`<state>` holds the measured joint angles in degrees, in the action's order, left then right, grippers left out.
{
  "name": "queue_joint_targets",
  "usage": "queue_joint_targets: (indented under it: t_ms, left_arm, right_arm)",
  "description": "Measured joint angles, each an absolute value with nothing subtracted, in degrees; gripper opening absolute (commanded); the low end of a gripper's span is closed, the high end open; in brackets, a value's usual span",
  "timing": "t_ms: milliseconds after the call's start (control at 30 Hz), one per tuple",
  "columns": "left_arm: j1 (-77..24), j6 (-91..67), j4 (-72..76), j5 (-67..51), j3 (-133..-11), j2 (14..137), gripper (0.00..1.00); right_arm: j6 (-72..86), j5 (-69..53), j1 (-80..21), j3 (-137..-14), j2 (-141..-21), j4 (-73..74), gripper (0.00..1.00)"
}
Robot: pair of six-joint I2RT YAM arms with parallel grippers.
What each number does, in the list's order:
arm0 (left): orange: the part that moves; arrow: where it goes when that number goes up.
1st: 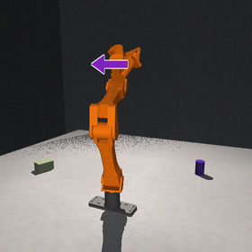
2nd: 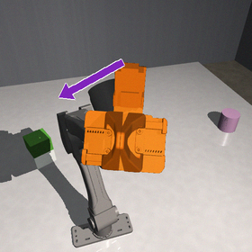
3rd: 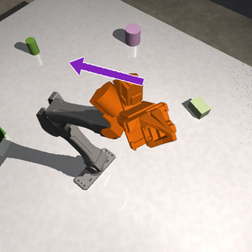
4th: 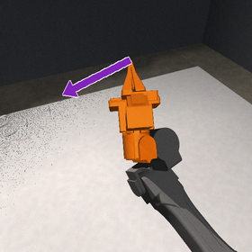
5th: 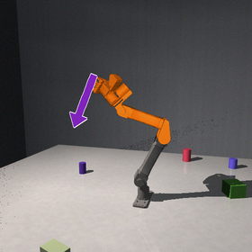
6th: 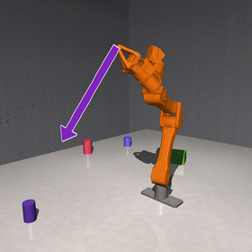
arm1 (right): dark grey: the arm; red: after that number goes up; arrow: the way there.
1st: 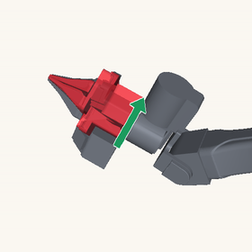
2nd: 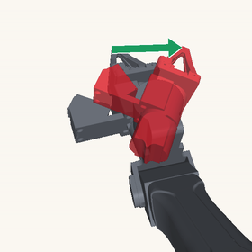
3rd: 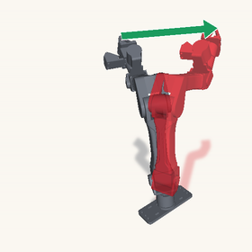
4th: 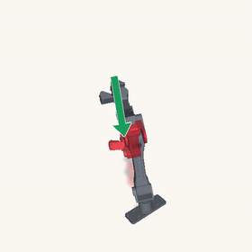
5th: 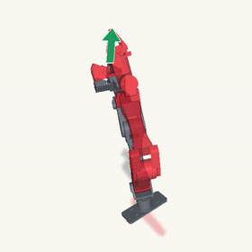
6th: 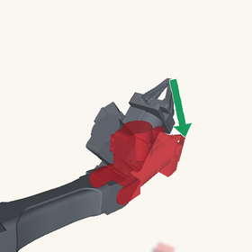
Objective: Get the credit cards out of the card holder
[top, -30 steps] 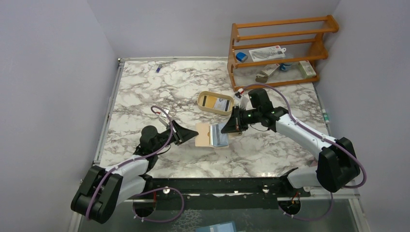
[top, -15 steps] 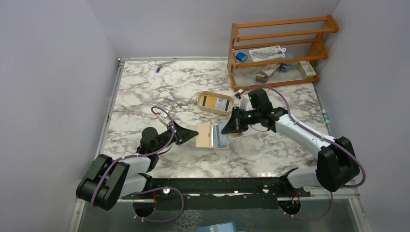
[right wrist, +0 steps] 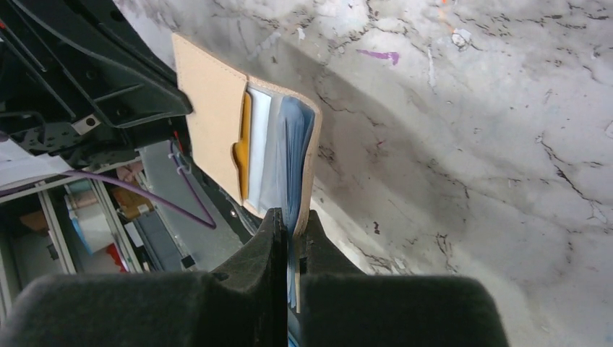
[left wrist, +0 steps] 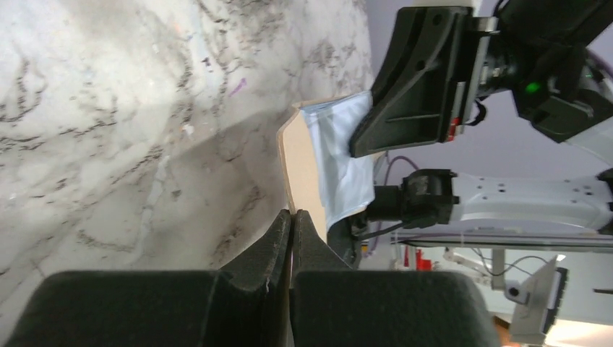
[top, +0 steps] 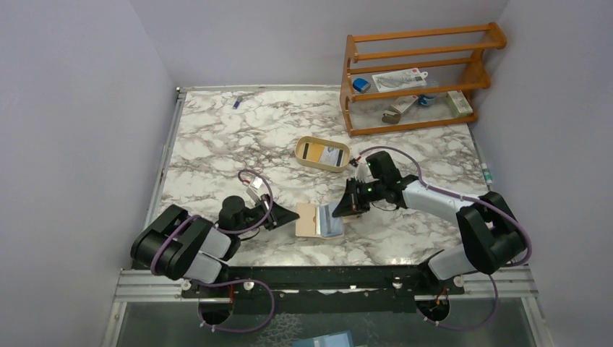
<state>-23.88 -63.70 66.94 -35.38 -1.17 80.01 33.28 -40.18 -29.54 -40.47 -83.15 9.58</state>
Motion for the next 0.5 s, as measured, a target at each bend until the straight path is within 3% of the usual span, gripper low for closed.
queue_joint_targets:
  t_ms: [200, 333, 433, 500]
  left_arm:
    - [-27.79, -59.72, 73.69, -31.64, -1.23, 93.19, 0.0]
    - [-28.16, -63.2, 88.64, -32.45, -2.59, 113.36, 0.0]
    - [-28.01, -67.66, 88.58, -34.92, -4.93, 116.11, 0.0]
    - [-28.95, -68.75, 88.55, -35.14, -5.69, 116.62, 0.0]
  right_arm:
    - [33.36, -40.05, -29.52, -38.81, -85.27, 6.26, 0.01]
    - [32.91, -39.27, -29.54, -38.79, -87.74, 5.08, 0.01]
    - [32.84, -39.03, -29.39, -38.7, -89.47, 4.62, 0.01]
    - [32.8, -39.03, -29.21, -38.68, -89.69, 4.43, 0.15]
